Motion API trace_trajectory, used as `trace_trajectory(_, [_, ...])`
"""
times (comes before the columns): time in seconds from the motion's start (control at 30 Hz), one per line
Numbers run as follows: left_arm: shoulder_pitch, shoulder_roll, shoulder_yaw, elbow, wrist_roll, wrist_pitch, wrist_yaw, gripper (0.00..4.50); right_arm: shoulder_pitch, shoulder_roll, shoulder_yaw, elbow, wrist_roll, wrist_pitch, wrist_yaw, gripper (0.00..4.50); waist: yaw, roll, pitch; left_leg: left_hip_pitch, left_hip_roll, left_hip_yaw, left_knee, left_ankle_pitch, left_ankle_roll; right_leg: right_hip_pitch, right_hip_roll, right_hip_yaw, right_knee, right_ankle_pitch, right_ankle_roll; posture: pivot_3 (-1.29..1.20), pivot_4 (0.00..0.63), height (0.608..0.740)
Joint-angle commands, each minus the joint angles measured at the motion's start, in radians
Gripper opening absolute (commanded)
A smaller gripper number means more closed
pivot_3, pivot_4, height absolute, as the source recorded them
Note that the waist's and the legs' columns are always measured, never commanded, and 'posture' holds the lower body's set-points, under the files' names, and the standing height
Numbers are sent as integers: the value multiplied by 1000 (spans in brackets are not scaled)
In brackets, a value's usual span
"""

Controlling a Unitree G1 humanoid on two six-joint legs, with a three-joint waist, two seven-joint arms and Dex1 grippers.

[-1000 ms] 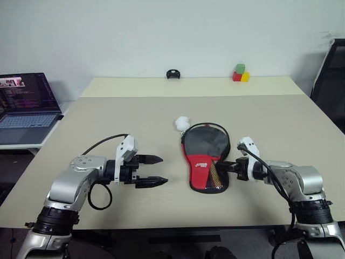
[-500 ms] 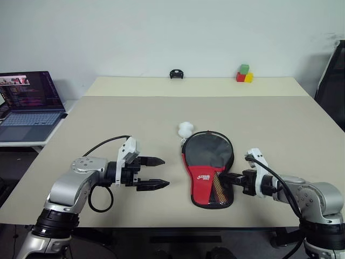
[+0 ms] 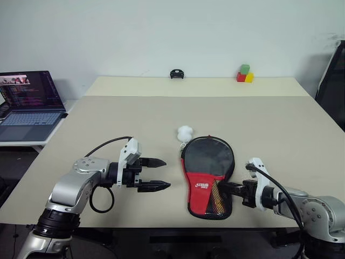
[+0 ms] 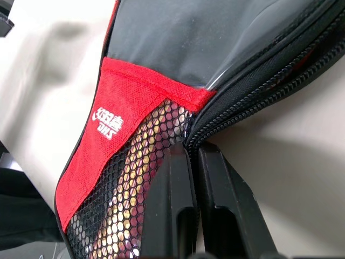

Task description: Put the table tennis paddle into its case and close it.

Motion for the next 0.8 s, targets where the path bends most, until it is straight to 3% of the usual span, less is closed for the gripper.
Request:
trace_trajectory(0.03, [-21, 8, -3, -6, -3, -21, -8, 4500, 17, -3, -19, -42, 34, 22, 5, 11, 0, 0, 0, 0, 0, 0, 0, 0, 0, 0, 0, 0, 0, 0, 0, 0, 150, 740])
trace_trajectory(0.77, [-26, 5, -34, 11, -2, -50, -17, 4500, 73, -5, -27, -84, 25, 15, -20, 11, 1, 0, 0, 1, 0, -1, 0, 0, 0, 2, 0, 0, -1, 0, 0, 0, 150, 740])
trace_trajectory(0.8, [-26, 4, -35, 12, -1, -51, -16, 4500, 72, -5, -38, -77, 20, 2, -25, 247, 0, 0, 0, 1, 0, -1, 0, 0, 0, 2, 0, -1, -1, 0, 0, 0, 150, 740])
